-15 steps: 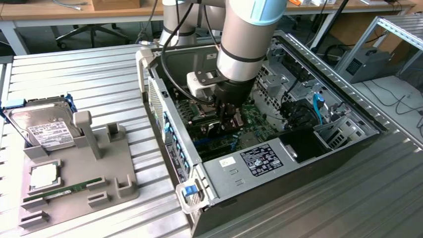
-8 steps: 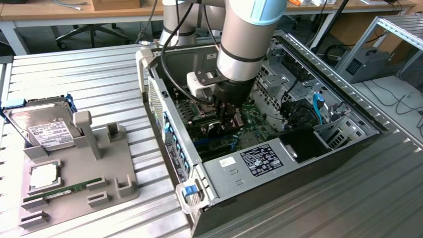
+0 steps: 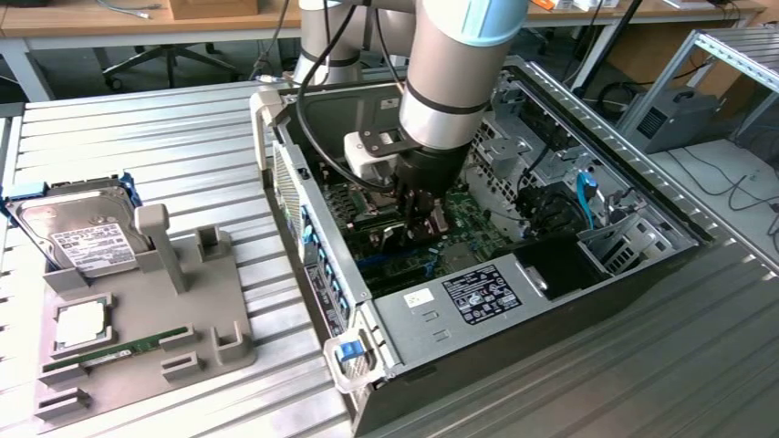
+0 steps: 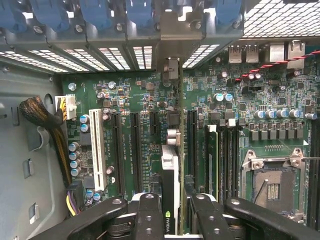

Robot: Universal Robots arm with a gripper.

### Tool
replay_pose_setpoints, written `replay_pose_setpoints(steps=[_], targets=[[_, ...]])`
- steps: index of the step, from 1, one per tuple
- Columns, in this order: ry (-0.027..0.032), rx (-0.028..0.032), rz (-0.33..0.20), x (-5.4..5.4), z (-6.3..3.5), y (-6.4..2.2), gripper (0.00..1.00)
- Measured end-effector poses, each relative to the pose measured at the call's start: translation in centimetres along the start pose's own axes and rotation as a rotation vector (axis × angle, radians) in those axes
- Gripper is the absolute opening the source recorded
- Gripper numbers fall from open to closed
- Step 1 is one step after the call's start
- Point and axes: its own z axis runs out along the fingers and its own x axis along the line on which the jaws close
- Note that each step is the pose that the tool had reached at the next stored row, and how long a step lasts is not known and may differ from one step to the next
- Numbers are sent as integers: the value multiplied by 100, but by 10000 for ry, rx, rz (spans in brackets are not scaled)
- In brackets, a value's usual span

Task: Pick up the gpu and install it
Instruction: 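Insert the gpu into the slot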

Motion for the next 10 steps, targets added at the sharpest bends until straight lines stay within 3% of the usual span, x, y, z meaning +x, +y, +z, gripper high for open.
replay_pose_setpoints(steps=[2,4,6,10], targets=[[-6,0,-13,0,0,0,27],[-57,-2,-16,0,0,0,27],[-210,-7,-21,1,8,0,27],[-209,-8,-22,1,16,2,27]])
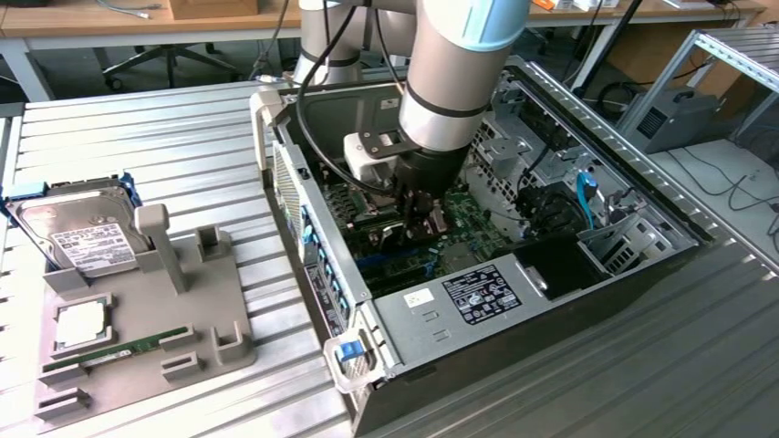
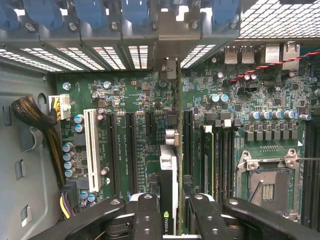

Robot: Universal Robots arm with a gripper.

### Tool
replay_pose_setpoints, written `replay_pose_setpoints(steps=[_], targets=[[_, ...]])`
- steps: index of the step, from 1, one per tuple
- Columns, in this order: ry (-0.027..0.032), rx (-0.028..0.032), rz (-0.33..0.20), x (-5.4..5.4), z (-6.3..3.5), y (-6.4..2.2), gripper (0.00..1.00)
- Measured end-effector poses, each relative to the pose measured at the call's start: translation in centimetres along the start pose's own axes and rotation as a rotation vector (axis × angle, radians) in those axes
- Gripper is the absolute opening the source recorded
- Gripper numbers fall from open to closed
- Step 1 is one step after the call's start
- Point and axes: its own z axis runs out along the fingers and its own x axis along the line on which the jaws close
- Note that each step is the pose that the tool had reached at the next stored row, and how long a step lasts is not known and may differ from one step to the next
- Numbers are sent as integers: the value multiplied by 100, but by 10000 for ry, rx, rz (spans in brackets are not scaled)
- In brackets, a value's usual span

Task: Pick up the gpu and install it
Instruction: 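Insert the gpu into the slot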

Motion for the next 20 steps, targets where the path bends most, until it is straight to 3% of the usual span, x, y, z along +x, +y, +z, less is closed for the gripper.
replay_pose_setpoints(steps=[20], targets=[[-31,0,10,3,36,27,27]])
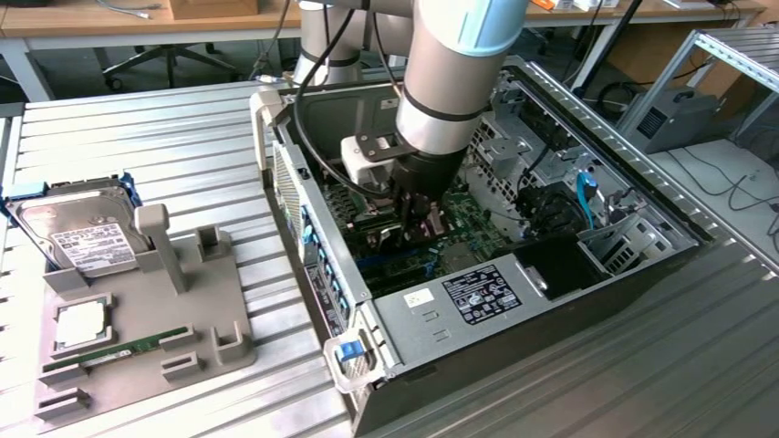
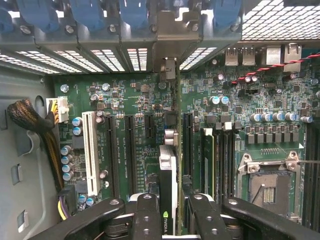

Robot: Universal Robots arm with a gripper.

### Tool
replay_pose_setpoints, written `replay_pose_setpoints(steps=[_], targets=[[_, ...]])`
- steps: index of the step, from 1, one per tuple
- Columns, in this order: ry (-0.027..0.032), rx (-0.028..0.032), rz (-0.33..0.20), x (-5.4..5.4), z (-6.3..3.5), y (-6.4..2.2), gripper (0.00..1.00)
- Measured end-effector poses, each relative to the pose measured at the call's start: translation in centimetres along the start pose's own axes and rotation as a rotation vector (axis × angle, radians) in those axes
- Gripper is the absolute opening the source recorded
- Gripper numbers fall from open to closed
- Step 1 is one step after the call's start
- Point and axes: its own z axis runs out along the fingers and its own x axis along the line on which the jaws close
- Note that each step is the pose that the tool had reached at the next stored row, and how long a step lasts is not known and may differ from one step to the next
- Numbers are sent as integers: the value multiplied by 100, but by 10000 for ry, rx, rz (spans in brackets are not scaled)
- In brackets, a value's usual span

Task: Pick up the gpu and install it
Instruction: 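Insert the gpu into the slot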

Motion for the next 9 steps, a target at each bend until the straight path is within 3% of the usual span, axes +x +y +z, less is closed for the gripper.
replay_pose_setpoints(steps=[9], targets=[[1,-1,0,1,9,5,27]])
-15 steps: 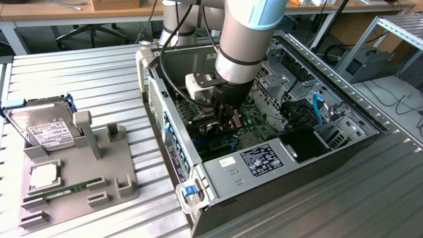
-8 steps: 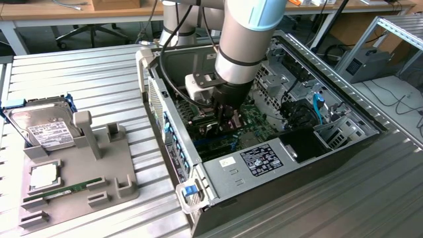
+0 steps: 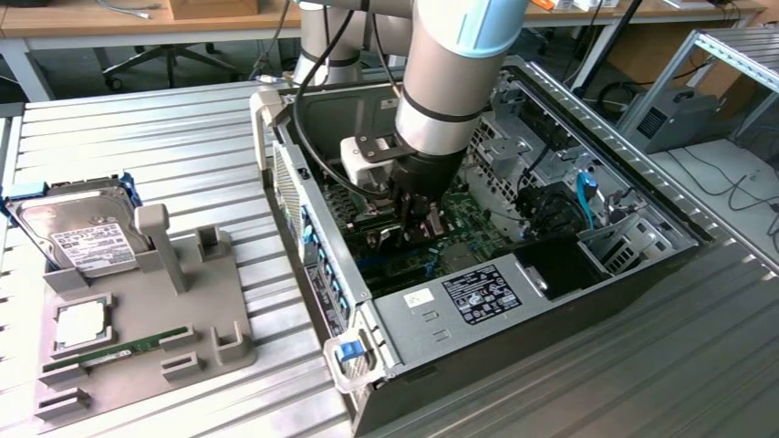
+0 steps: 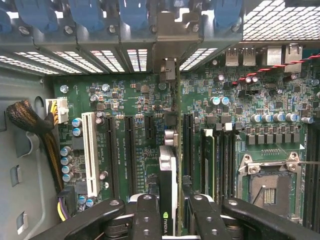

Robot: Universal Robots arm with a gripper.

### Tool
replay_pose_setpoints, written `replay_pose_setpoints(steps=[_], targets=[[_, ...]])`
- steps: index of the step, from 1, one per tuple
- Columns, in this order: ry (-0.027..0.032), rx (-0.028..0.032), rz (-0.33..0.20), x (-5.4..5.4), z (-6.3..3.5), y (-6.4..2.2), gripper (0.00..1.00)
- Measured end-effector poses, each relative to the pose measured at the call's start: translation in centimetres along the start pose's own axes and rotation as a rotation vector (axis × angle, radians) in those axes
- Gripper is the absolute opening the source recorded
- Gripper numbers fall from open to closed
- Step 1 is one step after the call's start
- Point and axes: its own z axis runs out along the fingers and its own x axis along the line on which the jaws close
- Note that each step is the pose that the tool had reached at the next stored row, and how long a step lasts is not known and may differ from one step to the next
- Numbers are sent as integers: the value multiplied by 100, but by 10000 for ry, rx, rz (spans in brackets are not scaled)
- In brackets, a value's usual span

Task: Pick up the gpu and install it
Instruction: 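Insert the gpu into the slot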

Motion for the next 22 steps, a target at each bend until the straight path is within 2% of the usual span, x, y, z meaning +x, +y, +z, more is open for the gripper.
replay_pose_setpoints(steps=[22], targets=[[-1,0,0,1,22,1,27]])
